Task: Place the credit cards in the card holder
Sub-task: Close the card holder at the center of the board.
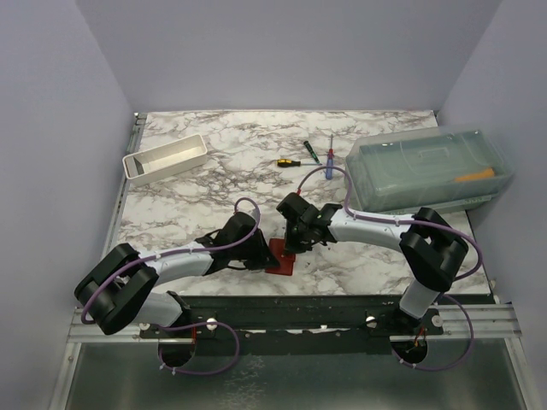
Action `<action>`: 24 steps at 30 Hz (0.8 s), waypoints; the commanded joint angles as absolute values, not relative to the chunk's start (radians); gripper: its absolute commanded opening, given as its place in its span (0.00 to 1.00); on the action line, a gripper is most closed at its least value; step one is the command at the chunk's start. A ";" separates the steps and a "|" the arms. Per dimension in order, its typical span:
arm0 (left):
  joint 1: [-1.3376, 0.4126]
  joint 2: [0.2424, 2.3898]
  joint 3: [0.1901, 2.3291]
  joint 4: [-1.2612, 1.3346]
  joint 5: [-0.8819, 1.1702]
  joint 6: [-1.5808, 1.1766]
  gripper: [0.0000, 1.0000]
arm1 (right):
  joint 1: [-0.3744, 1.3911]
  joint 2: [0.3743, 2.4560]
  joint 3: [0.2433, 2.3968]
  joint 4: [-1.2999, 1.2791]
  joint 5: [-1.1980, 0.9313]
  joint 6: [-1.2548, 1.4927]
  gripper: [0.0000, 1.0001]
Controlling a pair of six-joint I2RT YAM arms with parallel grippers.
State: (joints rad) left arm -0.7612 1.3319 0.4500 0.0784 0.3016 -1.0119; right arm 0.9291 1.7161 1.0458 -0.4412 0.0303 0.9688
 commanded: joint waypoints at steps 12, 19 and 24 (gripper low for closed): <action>-0.741 1.119 0.521 -0.152 0.248 -0.984 0.48 | 0.929 1.675 0.908 -0.339 0.038 1.022 0.00; -0.719 1.269 0.480 -0.097 0.302 -0.958 0.53 | 0.920 1.644 0.884 -0.293 0.012 1.002 0.00; -0.719 1.335 0.466 -0.063 0.304 -0.946 0.43 | 0.906 1.626 0.858 -0.243 -0.029 1.007 0.00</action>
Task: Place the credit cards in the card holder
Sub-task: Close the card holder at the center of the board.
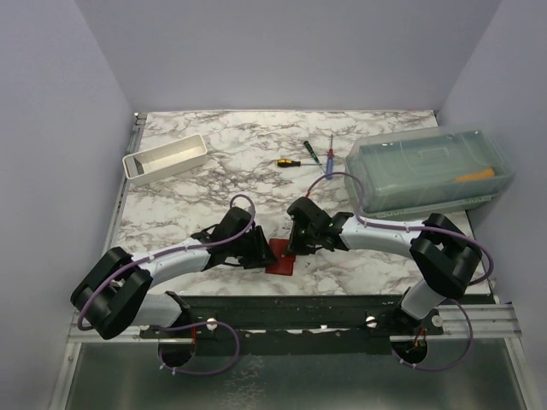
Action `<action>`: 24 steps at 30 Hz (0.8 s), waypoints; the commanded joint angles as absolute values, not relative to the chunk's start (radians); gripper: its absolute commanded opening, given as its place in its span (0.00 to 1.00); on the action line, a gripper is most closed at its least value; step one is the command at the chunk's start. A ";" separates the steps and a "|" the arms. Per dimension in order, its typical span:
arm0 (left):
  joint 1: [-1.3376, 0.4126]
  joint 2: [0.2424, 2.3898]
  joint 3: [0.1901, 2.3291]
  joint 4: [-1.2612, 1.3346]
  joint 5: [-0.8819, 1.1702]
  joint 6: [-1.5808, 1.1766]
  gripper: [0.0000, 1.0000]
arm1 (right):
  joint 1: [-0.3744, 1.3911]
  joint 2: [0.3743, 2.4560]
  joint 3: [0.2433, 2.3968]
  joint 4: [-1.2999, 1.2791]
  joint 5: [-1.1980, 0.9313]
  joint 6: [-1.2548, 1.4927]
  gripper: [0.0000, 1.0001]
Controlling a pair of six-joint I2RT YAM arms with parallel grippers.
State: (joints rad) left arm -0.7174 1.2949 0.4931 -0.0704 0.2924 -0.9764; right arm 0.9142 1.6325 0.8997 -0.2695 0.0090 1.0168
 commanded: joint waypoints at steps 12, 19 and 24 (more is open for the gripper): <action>-0.718 1.352 0.451 -0.046 0.292 -0.943 0.30 | 0.894 1.616 0.826 -0.183 -0.097 0.999 0.00; -0.719 1.340 0.452 -0.042 0.296 -0.945 0.26 | 0.894 1.640 0.826 -0.154 -0.123 0.975 0.00; -0.719 1.331 0.451 -0.043 0.291 -0.948 0.23 | 0.894 1.661 0.830 -0.166 -0.117 0.967 0.00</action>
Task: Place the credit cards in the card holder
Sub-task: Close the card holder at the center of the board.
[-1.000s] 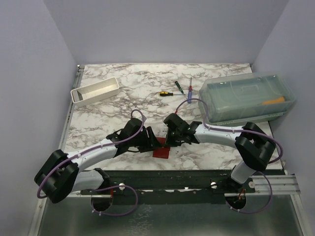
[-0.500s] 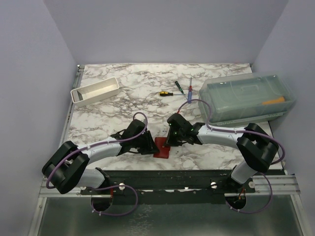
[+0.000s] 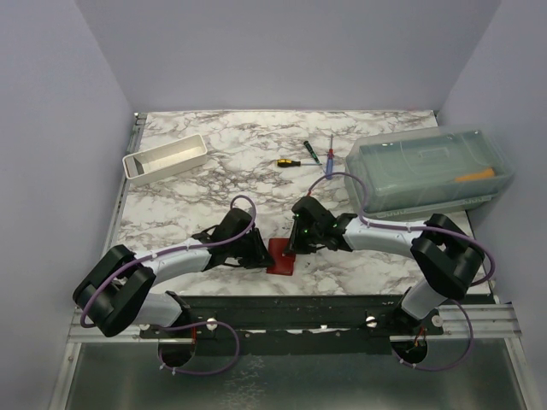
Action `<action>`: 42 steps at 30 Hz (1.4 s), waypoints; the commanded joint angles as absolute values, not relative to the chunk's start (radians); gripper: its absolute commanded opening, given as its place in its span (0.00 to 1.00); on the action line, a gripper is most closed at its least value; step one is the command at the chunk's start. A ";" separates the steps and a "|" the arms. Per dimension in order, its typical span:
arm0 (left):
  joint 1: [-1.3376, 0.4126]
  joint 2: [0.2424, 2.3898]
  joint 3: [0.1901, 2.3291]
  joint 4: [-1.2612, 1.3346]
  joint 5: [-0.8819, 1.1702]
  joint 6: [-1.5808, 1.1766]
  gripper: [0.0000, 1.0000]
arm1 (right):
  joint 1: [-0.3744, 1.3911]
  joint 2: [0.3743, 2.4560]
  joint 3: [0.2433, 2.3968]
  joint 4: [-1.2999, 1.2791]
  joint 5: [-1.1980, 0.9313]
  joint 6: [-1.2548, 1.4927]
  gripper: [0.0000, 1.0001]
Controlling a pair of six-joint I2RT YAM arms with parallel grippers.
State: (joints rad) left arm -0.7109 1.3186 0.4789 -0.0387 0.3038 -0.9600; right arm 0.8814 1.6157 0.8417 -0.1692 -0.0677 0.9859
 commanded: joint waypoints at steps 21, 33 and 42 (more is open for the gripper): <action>-0.719 1.344 0.466 -0.005 0.279 -0.983 0.17 | 1.029 1.762 0.857 -0.398 0.166 1.109 0.00; -0.719 1.339 0.460 -0.007 0.259 -0.992 0.16 | 1.097 1.735 0.707 -0.216 0.320 1.010 0.00; -0.719 1.295 0.464 -0.037 0.226 -0.988 0.15 | 1.227 1.799 0.639 -0.202 0.449 1.100 0.00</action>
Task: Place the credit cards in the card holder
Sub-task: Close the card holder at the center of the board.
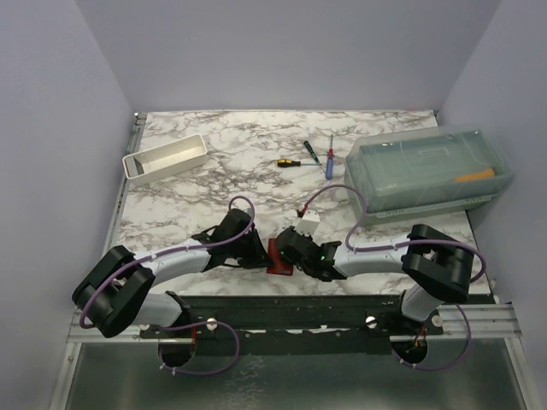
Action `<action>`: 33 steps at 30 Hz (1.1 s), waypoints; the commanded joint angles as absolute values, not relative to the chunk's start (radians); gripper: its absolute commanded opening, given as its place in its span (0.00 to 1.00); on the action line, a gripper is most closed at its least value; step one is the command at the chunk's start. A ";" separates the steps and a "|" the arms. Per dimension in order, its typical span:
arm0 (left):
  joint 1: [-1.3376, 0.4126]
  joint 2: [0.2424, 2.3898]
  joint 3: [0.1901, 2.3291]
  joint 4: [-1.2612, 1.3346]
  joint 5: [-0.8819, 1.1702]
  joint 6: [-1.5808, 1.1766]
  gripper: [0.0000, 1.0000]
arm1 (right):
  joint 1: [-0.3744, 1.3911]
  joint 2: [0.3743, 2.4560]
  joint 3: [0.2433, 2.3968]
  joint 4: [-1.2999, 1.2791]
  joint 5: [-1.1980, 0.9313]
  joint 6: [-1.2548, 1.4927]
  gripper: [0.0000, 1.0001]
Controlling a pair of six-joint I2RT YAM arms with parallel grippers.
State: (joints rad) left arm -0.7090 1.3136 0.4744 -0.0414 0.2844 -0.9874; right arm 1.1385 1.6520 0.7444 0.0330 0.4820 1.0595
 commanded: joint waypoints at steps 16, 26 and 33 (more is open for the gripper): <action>-0.719 1.129 0.470 -0.147 0.189 -0.981 0.30 | 1.347 1.993 0.576 -0.168 0.524 1.337 0.00; -0.719 1.060 0.401 -0.150 0.237 -1.003 0.60 | 1.271 1.550 0.826 -0.609 0.511 1.096 0.59; -0.718 1.192 0.434 -0.086 0.313 -0.998 0.58 | 1.227 1.537 0.940 -0.795 0.385 1.113 0.74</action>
